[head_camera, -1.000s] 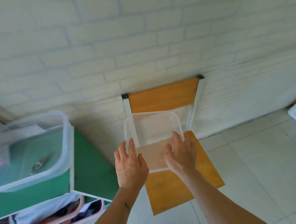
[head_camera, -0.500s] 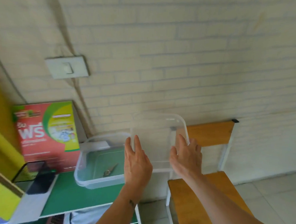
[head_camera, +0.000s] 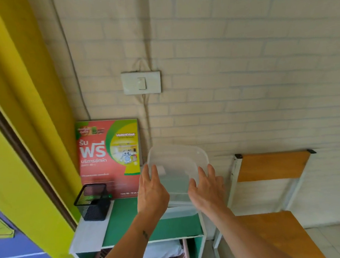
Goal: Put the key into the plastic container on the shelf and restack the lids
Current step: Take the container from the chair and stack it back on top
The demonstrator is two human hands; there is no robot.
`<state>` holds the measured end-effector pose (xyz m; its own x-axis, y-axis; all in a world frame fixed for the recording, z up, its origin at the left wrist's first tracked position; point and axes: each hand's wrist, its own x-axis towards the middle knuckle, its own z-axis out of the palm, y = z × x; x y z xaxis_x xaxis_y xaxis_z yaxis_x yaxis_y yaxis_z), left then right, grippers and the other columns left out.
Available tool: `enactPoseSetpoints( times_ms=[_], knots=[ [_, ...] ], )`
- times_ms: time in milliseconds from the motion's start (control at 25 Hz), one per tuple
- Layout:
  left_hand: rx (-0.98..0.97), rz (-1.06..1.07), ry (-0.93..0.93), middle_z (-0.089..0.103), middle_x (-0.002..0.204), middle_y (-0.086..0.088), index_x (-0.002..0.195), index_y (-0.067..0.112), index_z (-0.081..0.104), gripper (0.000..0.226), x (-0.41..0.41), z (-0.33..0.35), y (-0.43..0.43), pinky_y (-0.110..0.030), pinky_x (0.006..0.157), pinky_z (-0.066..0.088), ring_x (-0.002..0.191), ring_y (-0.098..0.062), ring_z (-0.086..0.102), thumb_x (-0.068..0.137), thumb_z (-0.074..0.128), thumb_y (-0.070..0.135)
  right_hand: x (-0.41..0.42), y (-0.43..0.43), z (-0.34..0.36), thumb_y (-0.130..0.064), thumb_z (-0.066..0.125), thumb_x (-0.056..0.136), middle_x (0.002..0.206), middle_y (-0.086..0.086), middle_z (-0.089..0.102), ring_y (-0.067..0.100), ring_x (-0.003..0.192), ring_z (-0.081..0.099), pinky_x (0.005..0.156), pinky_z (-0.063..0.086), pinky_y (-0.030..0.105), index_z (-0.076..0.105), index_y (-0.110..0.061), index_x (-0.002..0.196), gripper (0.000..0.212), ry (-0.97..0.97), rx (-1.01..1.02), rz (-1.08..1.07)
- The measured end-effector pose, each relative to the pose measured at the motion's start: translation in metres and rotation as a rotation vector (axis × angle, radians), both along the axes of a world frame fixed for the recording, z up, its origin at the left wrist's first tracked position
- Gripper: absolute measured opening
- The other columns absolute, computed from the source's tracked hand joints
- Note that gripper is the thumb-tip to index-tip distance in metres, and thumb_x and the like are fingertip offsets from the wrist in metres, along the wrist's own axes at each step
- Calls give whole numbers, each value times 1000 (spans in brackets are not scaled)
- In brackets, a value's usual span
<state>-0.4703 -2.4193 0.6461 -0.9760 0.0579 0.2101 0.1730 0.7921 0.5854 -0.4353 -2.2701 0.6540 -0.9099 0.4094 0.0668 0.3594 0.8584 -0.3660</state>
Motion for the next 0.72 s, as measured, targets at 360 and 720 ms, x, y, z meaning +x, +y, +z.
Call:
enactPoseSetpoints(
  times_ms=[360, 720],
  knots=[
    [-54, 13, -196, 9, 162, -16, 153, 10, 15, 68, -8, -17, -15, -40, 119, 21, 147, -33, 14, 89, 36, 2, -16, -10, -16, -49, 30, 96, 156, 5, 24, 33, 121, 39, 101, 39, 46, 39, -22, 137, 50, -121, 41, 40],
    [-24, 33, -257, 6, 162, -16, 153, 12, 12, 72, -12, -21, -17, -45, 118, 24, 147, -34, 11, 87, 37, -1, -26, -10, -17, -47, 29, 94, 154, 6, 27, 35, 120, 40, 99, 39, 47, 44, -21, 131, 48, -157, 60, 84]
  ],
)
